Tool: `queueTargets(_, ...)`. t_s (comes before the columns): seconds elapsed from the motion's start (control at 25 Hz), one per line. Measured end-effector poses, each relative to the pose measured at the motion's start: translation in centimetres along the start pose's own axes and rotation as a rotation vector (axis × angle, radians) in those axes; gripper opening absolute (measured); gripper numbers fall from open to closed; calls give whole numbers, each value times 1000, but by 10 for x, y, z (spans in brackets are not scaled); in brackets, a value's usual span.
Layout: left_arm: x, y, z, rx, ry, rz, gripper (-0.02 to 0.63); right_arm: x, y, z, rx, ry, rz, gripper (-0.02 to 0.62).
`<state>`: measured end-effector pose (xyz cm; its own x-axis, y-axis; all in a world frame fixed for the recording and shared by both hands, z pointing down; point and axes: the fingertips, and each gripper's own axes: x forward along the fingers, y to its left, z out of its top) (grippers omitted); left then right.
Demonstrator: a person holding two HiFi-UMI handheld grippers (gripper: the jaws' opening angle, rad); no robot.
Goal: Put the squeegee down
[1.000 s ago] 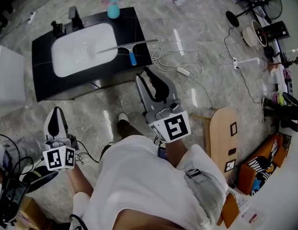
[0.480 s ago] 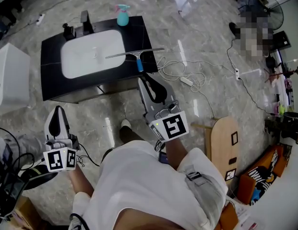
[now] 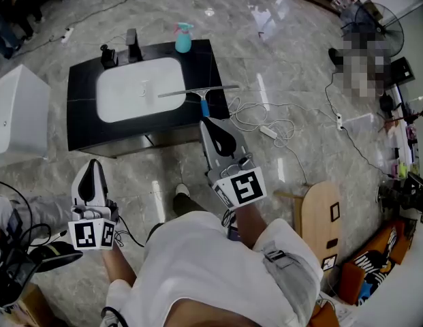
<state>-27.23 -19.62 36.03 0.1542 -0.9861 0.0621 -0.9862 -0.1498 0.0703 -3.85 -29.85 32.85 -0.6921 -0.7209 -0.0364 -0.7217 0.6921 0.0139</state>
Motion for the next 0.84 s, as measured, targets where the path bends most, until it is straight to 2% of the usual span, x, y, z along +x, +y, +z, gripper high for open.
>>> queueTargets(0.84, -2, -10, 6, -4, -8, 23, 0, -7, -5, 1, 12, 10, 17, -2)
